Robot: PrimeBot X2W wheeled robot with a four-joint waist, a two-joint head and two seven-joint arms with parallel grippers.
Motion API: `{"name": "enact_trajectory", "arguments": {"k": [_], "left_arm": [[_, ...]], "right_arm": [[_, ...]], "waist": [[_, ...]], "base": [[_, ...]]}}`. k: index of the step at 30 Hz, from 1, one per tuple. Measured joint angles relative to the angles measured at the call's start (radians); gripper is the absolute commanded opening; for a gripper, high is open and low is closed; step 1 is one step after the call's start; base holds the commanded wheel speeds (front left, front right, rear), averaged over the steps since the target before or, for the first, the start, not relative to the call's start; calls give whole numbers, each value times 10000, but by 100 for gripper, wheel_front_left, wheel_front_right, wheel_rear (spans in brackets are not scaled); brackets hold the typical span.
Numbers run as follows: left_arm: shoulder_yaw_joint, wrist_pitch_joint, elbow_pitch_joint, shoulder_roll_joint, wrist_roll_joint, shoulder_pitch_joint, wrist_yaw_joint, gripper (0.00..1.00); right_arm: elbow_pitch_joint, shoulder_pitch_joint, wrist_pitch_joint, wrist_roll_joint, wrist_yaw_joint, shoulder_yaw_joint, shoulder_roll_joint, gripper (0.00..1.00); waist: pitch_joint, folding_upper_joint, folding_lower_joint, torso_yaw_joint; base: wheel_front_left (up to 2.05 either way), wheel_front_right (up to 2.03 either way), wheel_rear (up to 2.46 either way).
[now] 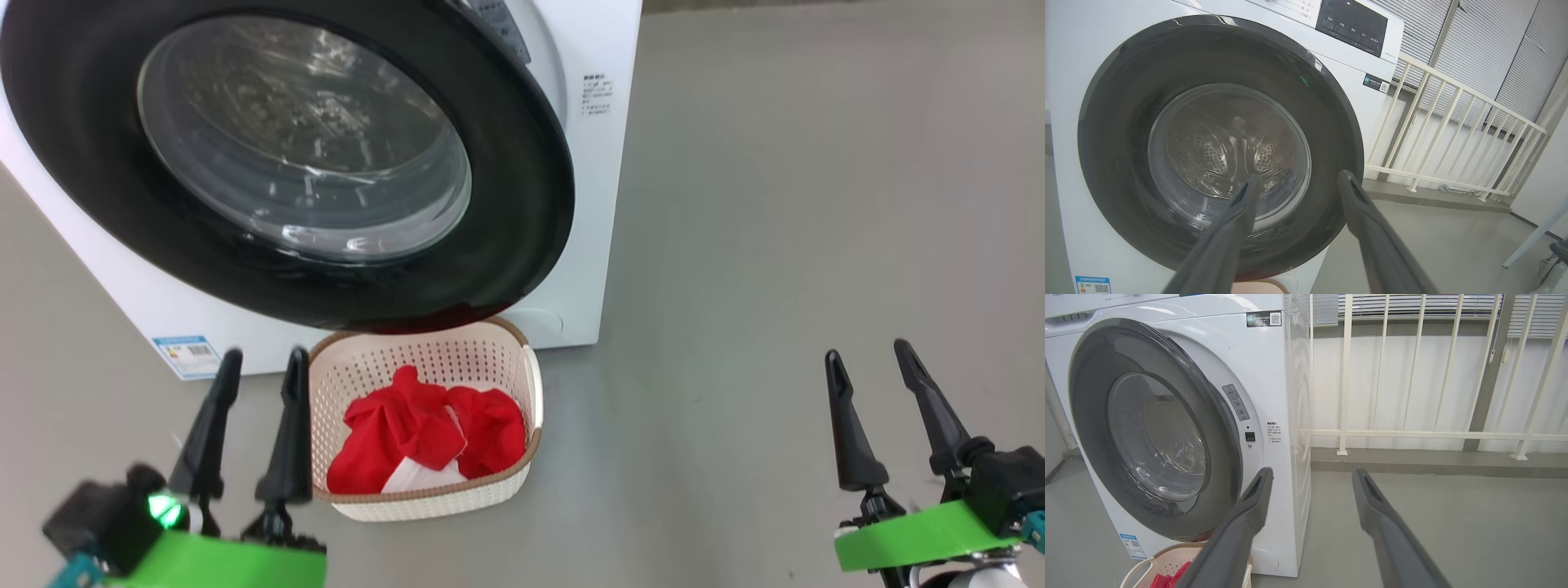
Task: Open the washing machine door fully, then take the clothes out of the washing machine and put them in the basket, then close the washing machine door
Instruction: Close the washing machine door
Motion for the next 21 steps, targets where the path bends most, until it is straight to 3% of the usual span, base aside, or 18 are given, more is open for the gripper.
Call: {"name": "enact_trajectory", "arguments": {"k": [4, 9, 21], "left_arm": [[362, 0, -79, -238, 980, 647, -92, 100], [974, 0, -270, -890, 1457, 1272, -454, 100], [1087, 0, -17, -941, 3346, 1649, -451, 100]], "right_arm": [[-65, 159, 0, -29, 0, -12, 4, 100], [-364, 478, 0, -29, 0, -79, 12, 100], [-631, 693, 0, 12, 0, -295, 15, 100]], "waist": [[-242, 0, 0, -25], [-478, 0, 0, -20], [-486, 0, 0, -15]], "base": [[0, 0, 0], [0, 0, 0], [0, 0, 0]]}}
